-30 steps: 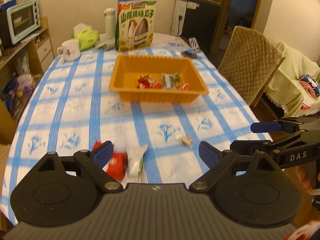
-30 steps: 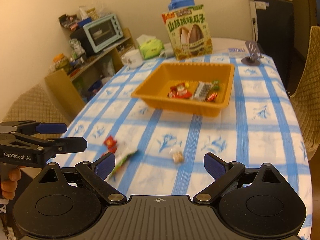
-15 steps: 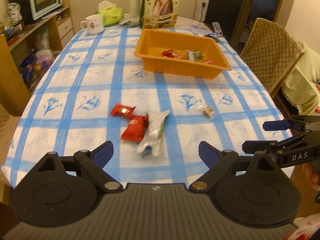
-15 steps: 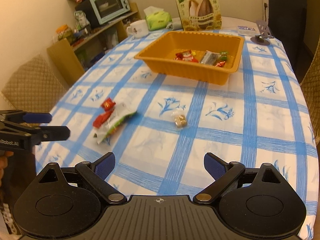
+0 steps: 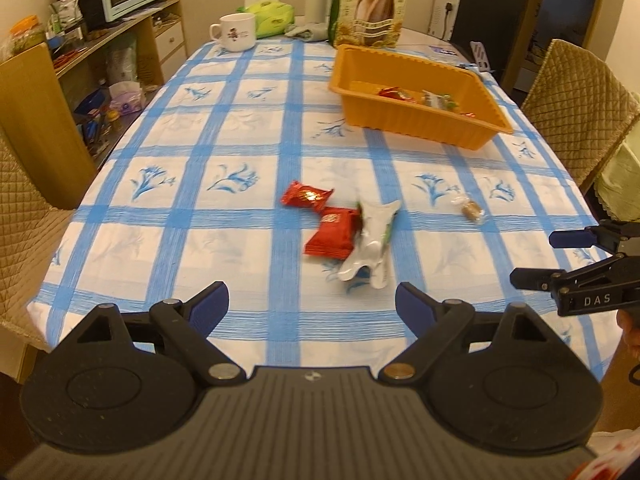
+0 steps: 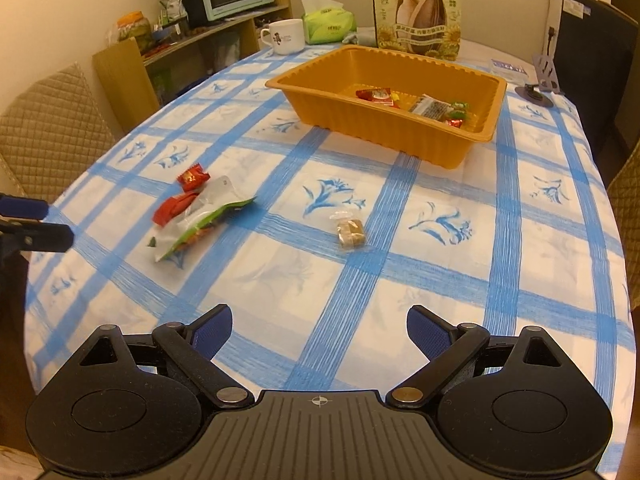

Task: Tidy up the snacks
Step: 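Grasp the red packet with the left tool while the right tool grasps the brown-cube packet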

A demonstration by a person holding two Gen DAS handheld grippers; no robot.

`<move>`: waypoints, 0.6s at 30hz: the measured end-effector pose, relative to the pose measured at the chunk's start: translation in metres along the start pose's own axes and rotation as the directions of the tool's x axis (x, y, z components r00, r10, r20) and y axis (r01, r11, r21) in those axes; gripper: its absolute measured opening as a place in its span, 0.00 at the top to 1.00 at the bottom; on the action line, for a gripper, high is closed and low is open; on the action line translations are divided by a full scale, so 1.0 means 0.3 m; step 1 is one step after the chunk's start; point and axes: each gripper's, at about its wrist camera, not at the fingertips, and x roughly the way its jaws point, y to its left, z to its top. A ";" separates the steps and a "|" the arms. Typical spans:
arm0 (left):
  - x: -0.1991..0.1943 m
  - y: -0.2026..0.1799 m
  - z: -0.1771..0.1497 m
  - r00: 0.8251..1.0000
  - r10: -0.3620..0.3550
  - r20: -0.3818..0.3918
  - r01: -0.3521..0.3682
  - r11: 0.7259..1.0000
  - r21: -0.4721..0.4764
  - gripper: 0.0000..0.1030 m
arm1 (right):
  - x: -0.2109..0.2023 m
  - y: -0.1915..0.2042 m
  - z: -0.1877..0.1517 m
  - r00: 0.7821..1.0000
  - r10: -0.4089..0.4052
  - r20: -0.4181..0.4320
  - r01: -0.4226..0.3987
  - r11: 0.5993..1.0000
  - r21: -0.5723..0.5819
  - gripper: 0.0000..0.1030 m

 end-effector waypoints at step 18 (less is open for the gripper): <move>0.047 0.154 0.012 0.996 0.083 -0.008 -0.084 0.993 -0.078 0.18 | 0.185 -0.049 0.124 0.999 -0.029 0.036 0.032 0.996 -0.078 0.53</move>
